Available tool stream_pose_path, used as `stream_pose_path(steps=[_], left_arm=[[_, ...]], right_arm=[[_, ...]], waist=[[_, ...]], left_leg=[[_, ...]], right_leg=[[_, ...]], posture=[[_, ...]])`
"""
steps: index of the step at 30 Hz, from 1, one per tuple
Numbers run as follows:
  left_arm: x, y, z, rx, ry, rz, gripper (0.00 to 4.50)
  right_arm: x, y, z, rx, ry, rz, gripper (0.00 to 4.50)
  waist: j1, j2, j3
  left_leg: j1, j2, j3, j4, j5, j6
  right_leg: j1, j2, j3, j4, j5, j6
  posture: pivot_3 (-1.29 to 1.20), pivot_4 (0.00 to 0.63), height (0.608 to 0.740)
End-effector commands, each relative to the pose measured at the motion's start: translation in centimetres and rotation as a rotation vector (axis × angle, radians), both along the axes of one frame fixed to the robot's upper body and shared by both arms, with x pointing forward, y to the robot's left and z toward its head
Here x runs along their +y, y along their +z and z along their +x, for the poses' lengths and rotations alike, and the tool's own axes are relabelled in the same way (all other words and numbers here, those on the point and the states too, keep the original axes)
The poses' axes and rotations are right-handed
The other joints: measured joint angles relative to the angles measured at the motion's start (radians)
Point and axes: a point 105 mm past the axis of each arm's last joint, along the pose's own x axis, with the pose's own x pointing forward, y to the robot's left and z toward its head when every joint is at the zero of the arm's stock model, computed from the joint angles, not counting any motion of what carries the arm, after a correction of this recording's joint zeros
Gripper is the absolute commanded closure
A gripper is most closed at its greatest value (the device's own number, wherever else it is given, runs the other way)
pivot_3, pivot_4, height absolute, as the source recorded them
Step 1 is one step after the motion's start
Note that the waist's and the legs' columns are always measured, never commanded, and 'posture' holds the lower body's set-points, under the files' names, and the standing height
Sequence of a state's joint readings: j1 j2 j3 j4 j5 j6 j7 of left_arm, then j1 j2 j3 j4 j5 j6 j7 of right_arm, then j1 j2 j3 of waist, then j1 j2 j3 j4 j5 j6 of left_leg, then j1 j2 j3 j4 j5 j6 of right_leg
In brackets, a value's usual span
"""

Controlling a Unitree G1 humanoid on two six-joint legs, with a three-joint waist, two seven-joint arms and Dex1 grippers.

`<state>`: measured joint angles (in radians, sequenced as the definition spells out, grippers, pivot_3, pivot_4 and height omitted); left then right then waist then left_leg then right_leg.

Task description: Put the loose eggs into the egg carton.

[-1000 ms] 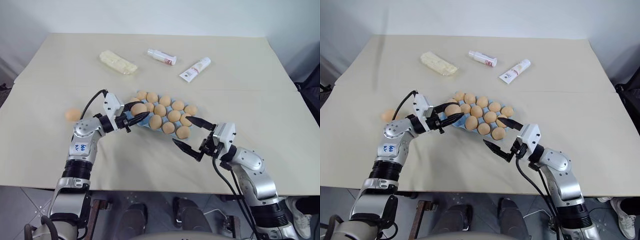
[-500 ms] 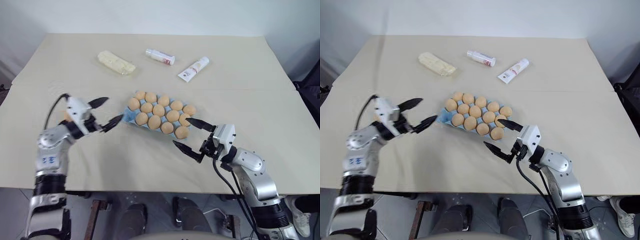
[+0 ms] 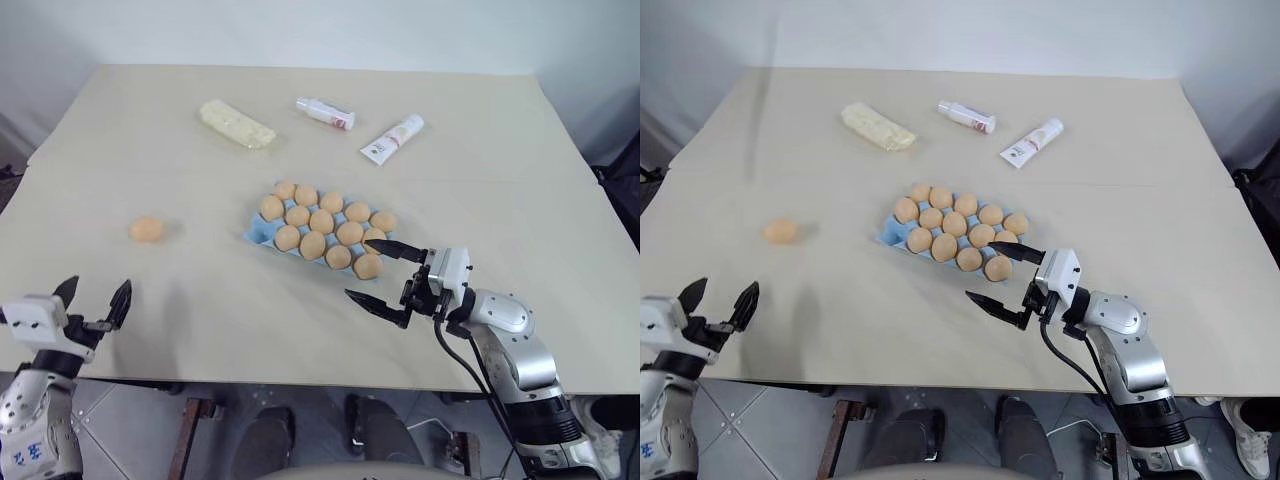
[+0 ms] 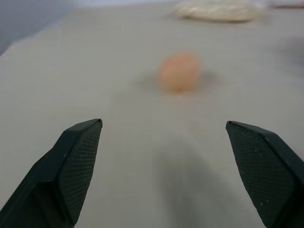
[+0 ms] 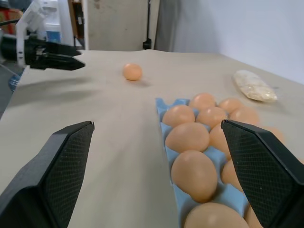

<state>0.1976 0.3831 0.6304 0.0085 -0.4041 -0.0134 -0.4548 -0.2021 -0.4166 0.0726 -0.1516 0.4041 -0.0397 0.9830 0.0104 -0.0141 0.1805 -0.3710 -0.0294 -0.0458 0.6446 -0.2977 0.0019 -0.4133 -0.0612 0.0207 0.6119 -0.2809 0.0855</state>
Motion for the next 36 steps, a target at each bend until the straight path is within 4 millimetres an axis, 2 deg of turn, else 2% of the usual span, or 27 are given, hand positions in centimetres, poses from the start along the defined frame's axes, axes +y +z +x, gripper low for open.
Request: stream_pose_path(steps=[1,5,10,13,20,25,31,34,36], left_arm=[[-0.2,1.8,0.5,-0.049,0.012,0.027,0.05],[-0.9,3.1,3.1,-0.055,-0.019,0.009,0.05],[-1.1,5.2,7.0,0.041,-0.028,0.008,0.05],[-1.2,6.0,8.7,0.123,-0.033,0.003,0.05],[-1.5,5.3,11.4,0.307,-0.070,0.027,0.05],[-0.8,5.5,13.5,0.337,-0.056,0.054,0.05],[-1.1,4.7,14.6,0.353,-0.100,0.051,0.05],[-1.1,4.3,14.8,0.370,-0.106,0.057,0.67],[-1.0,4.4,14.9,0.360,-0.114,0.071,1.32]], right_arm=[[0.2,0.9,-0.1,-0.037,0.025,0.015,0.00],[0.1,1.0,0.1,-0.035,0.023,0.007,0.00],[0.1,0.9,0.1,-0.027,0.018,-0.001,0.00],[0.0,0.8,0.0,-0.025,0.006,0.003,0.00],[0.4,0.6,-0.2,-0.016,-0.001,0.014,0.00],[0.4,0.6,-0.1,-0.018,-0.012,0.020,0.00],[0.4,0.6,0.0,-0.021,-0.027,0.027,0.00],[0.5,0.7,0.0,-0.023,-0.029,0.031,0.00],[0.5,0.7,0.0,-0.024,-0.030,0.033,0.00]], waist=[[0.007,0.000,0.000],[0.015,0.000,0.000],[0.010,0.000,0.000],[0.001,0.000,0.000],[-0.015,0.000,0.000],[-0.012,0.000,0.000],[-0.013,0.000,0.000],[-0.013,0.000,0.000],[-0.013,0.000,0.000]], left_leg=[[0.000,0.000,0.000,0.001,0.000,0.000],[0.000,0.001,0.000,0.001,0.000,0.000],[0.000,0.001,0.001,0.000,0.000,0.000],[-0.001,0.001,0.001,-0.001,-0.001,-0.001],[-0.001,0.001,0.001,-0.004,-0.001,-0.002],[-0.001,0.000,0.000,-0.003,0.000,-0.003],[-0.001,0.000,0.001,-0.003,-0.001,-0.003],[-0.002,0.000,0.001,-0.003,-0.001,-0.003],[-0.002,0.000,0.001,-0.003,-0.001,-0.003]], right_leg=[[0.000,0.000,0.000,0.000,0.000,0.000],[0.001,0.000,-0.001,0.000,0.000,-0.001],[0.000,0.000,-0.001,-0.001,0.000,0.000],[-0.001,0.000,-0.001,-0.001,0.000,0.000],[-0.002,0.001,-0.001,-0.001,0.000,0.000],[-0.002,0.002,-0.002,0.000,0.000,0.000],[-0.003,0.001,-0.002,0.000,0.000,0.000],[-0.004,0.001,-0.002,0.000,0.000,0.000],[-0.004,0.001,-0.002,0.000,0.000,0.000]], posture=[[0.00,0.150,0.740],[0.00,0.150,0.740],[0.00,0.150,0.740],[0.00,0.150,0.740],[0.00,0.150,0.740],[0.00,0.150,0.740],[0.00,0.150,0.740],[0.00,0.150,0.740],[0.00,0.150,0.740]])
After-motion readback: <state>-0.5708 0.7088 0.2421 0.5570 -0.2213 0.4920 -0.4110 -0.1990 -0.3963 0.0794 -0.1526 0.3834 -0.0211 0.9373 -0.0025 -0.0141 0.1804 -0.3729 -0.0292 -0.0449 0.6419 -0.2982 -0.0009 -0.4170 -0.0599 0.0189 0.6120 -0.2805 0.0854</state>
